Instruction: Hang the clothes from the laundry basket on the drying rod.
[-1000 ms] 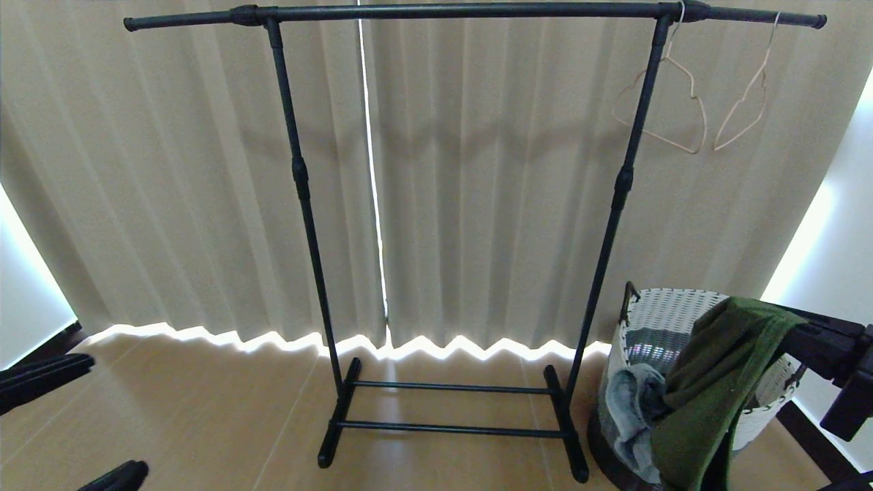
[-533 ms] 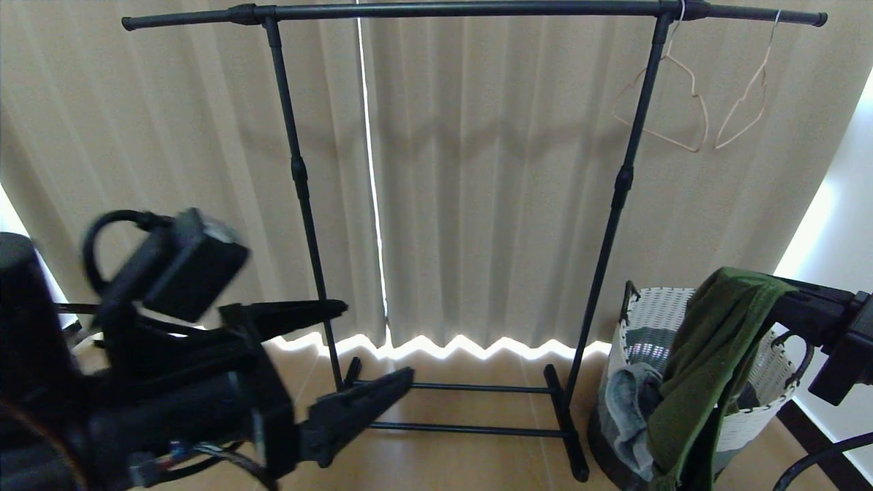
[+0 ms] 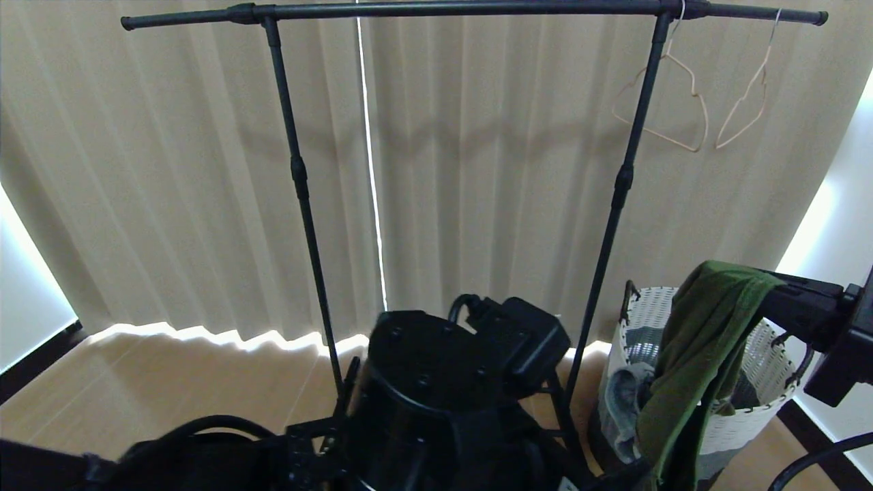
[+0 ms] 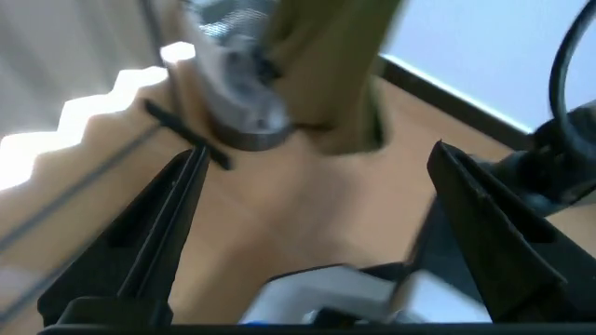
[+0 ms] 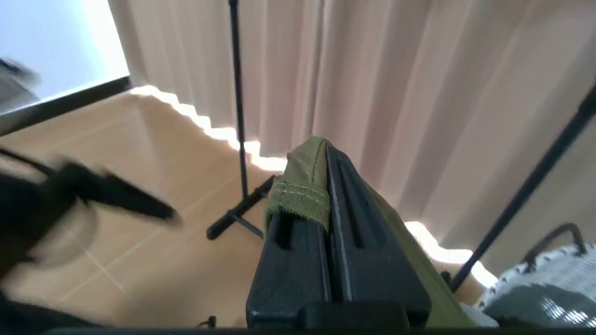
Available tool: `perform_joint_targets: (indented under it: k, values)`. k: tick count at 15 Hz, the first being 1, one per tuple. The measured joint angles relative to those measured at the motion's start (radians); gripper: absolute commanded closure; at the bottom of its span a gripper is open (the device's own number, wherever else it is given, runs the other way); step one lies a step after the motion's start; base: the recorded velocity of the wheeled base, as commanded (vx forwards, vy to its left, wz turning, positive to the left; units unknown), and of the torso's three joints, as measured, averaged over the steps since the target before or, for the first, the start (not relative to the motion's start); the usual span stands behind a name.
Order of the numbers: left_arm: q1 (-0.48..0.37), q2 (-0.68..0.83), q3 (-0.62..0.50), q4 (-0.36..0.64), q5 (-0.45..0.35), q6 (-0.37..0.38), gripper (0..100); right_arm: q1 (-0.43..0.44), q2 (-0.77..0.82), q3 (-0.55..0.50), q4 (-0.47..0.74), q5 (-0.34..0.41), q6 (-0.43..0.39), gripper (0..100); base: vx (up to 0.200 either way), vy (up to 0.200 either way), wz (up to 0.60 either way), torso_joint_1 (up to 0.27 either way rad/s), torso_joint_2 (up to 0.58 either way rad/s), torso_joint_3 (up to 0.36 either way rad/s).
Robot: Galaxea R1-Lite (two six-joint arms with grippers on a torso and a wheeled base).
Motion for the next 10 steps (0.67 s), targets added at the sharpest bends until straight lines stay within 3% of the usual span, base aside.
perform_joint_targets:
  k: [3, 10]
  values:
    - [-0.046, 0.107, -0.106, -0.001, 0.062, -0.060, 0, 0.025, -0.003, -0.007, 0.000, -0.001, 0.001, 100, 0.000, 0.000, 0.00, 0.000, 0.00, 0.000]
    - [-0.059, 0.328, -0.298, 0.010, 0.178, -0.085, 0, 0.036, -0.041, -0.001, 0.009, -0.001, 0.000, 100, 0.000, 0.000, 0.00, 0.000, 0.00, 0.000]
